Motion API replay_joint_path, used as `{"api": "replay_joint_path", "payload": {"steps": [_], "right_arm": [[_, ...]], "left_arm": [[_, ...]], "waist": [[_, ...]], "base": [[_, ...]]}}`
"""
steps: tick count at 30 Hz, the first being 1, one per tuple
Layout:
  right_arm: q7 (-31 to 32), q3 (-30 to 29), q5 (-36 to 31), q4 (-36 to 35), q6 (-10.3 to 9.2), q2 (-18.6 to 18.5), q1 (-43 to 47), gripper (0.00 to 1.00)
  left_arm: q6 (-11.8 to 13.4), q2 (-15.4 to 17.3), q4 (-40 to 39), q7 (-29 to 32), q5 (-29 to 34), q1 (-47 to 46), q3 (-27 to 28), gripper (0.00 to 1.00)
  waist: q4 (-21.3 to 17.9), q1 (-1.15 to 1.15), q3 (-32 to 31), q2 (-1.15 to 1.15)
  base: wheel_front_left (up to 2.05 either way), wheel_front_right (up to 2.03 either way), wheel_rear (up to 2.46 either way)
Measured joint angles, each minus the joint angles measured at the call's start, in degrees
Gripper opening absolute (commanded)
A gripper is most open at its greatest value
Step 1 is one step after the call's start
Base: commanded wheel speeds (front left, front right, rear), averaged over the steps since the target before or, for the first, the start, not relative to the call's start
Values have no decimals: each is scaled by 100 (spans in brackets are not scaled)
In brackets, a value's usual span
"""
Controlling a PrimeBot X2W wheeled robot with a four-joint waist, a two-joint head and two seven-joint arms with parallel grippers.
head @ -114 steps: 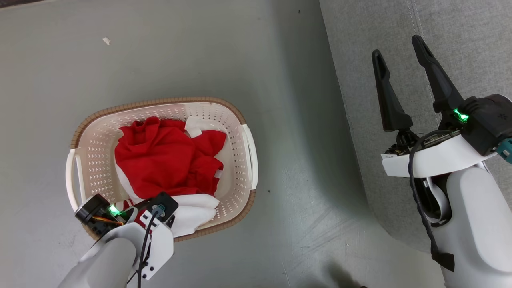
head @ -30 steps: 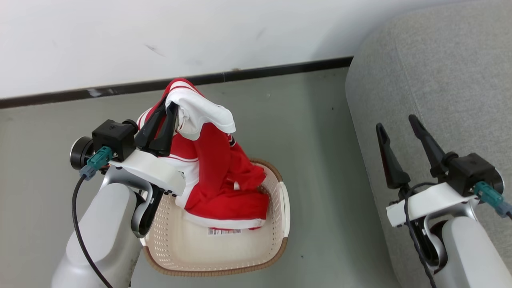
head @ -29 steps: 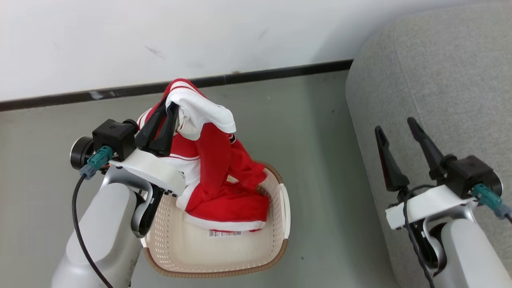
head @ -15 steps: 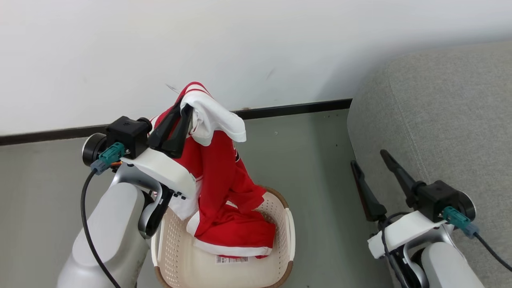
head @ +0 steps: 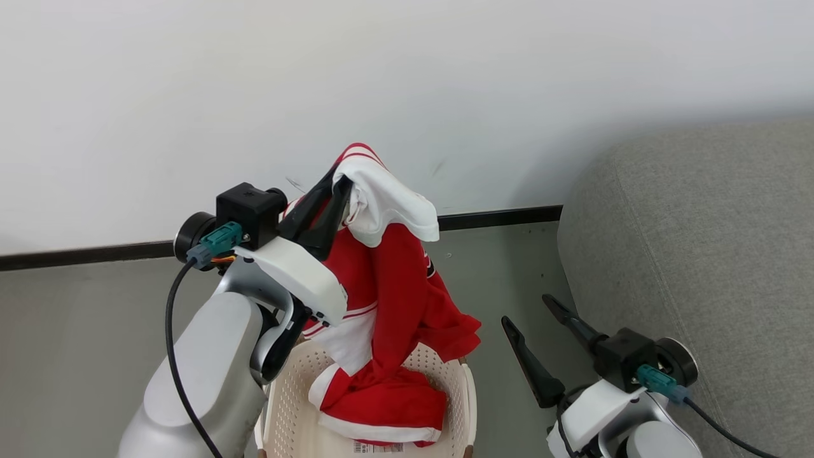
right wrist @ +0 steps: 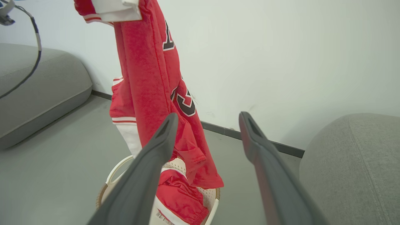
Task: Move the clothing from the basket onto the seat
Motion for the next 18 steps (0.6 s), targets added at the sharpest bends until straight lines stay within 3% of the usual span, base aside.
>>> {"api": "replay_joint_path", "payload": {"steps": [18], "right_arm": [[1, 1033, 51, 1011, 0, -69, -810, 100]], "left_arm": [[0, -127, -325, 505, -123, -42, -516, 0]], "waist": [[270, 0, -320, 0]], "base": [[0, 0, 0]]}}
